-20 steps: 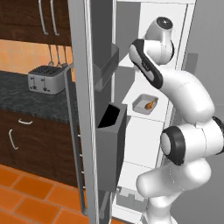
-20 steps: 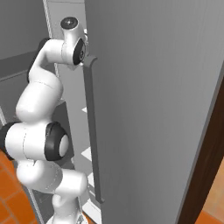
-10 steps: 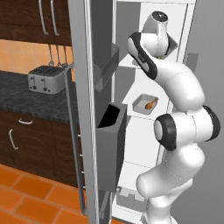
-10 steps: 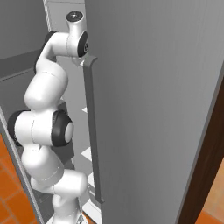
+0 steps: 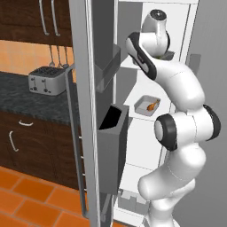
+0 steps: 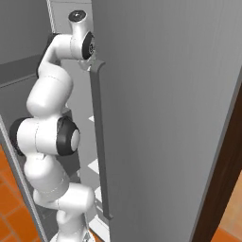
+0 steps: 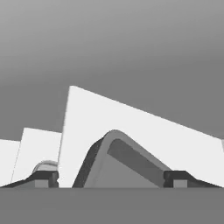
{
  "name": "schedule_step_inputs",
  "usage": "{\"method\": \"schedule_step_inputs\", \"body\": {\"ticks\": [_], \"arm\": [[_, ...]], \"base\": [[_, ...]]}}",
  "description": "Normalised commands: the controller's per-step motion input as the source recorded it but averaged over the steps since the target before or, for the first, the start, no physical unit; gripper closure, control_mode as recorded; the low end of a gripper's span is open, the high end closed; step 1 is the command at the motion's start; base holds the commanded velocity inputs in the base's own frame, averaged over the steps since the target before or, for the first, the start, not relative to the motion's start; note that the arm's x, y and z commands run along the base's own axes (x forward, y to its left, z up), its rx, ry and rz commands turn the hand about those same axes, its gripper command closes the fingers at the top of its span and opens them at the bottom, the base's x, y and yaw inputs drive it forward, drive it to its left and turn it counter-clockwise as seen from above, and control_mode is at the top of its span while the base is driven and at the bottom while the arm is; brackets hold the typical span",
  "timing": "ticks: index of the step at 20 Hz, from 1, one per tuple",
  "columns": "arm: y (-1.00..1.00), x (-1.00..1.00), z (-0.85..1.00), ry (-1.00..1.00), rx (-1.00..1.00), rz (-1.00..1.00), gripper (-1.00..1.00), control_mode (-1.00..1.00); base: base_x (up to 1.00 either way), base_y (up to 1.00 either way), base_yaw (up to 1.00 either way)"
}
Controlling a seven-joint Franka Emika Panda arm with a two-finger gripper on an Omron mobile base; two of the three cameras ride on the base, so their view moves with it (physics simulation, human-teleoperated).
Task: Take the meat container that has the chicken drumstick and place it on the second highest rack of the freezer. Then take the vegetable container that has the tomato and broccoli and place it on the highest rack of the freezer.
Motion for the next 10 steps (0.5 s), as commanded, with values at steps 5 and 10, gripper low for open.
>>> {"method": "schedule_step_inputs", "body": {"ticks": [5,10], "arm": [[0.07,-1.00,0.00,-0.21,-0.21,0.17,-1.00,-1.00],[0.23,-1.00,0.00,-0.12,-0.19,0.11,-1.00,-1.00]], "base": [[0.00,0.00,0.00],[0.00,0.00,0.00]]}}
